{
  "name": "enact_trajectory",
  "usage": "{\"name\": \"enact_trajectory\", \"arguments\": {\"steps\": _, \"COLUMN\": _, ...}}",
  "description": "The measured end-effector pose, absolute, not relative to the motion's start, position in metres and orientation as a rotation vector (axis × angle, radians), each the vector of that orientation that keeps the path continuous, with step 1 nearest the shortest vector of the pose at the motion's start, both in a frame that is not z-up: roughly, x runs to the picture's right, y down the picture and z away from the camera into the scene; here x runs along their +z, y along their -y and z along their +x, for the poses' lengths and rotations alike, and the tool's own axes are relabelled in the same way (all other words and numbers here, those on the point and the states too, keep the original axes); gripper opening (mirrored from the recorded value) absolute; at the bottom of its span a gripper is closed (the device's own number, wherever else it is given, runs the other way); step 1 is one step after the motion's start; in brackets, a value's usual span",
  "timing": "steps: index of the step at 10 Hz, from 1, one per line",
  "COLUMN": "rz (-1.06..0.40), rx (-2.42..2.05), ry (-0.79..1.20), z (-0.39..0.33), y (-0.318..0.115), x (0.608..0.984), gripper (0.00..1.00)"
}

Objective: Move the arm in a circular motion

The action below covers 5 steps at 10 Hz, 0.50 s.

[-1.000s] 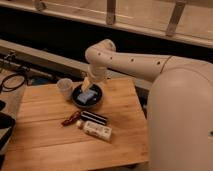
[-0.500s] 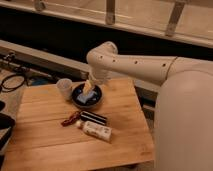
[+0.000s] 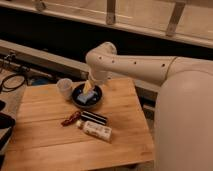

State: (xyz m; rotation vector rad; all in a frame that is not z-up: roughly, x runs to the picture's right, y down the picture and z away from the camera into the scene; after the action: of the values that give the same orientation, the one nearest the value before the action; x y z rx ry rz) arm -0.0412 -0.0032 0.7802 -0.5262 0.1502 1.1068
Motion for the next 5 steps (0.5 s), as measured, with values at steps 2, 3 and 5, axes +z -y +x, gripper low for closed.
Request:
{"name": "enact_trajectory", "arguments": {"steps": 2, "rz": -0.53, "rx": 1.114, "ry": -0.148, "z": -0.045, "y": 0.003, "x": 0.778, "gripper": 0.8}}
{"name": "enact_trajectory", "arguments": {"steps": 3, "rz": -0.527, "rx": 1.151, "ry": -0.164, "z": -0.039, "y": 0.002, "x": 0.774, "gripper": 0.8}}
{"name": "enact_trajectory", "arguments": {"steps": 5, "rz": -0.509, "rx": 1.215, "ry": -0.202, "z": -0.015, "y": -0.004, "x": 0.763, "gripper": 0.8}}
